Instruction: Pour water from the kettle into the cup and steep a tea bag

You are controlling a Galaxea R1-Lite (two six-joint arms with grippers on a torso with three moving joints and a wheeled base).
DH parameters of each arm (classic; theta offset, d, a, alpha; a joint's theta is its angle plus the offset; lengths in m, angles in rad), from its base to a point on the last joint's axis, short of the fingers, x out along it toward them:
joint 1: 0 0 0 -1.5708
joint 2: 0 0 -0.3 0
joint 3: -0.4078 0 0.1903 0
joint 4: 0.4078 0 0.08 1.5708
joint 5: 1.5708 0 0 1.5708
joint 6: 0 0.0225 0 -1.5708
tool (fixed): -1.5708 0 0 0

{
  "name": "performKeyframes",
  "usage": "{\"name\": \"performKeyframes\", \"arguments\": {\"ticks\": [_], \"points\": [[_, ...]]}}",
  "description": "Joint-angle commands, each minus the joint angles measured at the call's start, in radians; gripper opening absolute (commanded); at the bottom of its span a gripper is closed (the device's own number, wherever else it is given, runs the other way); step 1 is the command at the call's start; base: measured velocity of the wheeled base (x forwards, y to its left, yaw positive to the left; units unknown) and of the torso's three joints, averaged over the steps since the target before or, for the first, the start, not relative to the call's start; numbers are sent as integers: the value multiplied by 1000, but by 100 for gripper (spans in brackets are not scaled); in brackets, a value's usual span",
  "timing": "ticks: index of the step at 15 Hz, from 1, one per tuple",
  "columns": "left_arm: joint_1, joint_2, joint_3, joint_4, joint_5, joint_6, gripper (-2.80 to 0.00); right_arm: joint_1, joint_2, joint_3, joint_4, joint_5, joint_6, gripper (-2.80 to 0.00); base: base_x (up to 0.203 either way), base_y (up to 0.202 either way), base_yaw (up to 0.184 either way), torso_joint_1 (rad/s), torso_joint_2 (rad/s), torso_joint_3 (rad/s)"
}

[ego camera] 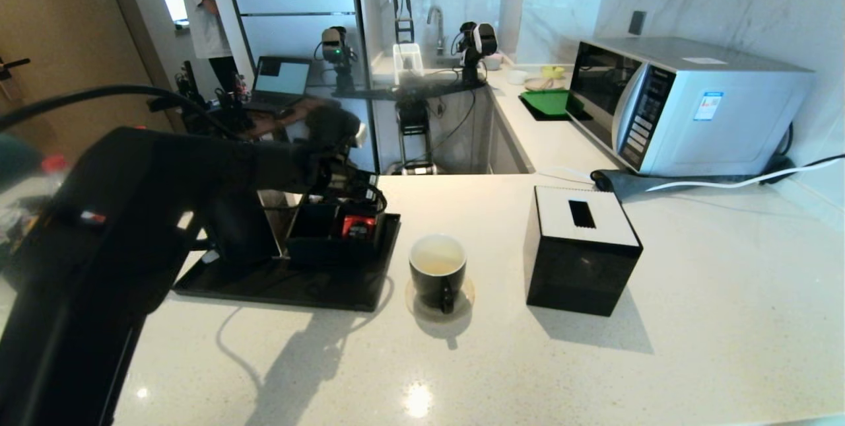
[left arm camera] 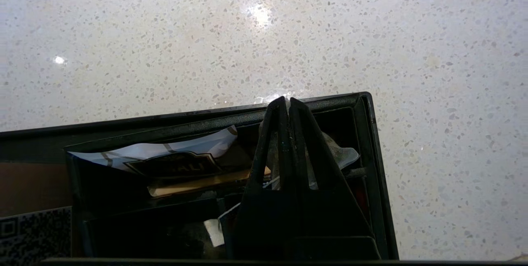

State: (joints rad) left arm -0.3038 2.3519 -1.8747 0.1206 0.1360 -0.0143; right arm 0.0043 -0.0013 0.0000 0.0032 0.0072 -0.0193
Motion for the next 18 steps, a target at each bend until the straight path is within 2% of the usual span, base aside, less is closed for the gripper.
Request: {"name": "performKeyframes", "arguments": {"ticks": [1,6,18], "points": [[-1,-26,2,1,2,-1,-280,0,1,0,0,0,-1,-280,0,0,0,0,0,0],[-4,-65,12,-7,3,-1,-280,0,1,0,0,0,-1,-280,0,0,0,0,0,0],[-4,-235,165,-70,31,5,-280,0,1,0,0,0,-1,-280,0,0,0,0,0,0]]}}
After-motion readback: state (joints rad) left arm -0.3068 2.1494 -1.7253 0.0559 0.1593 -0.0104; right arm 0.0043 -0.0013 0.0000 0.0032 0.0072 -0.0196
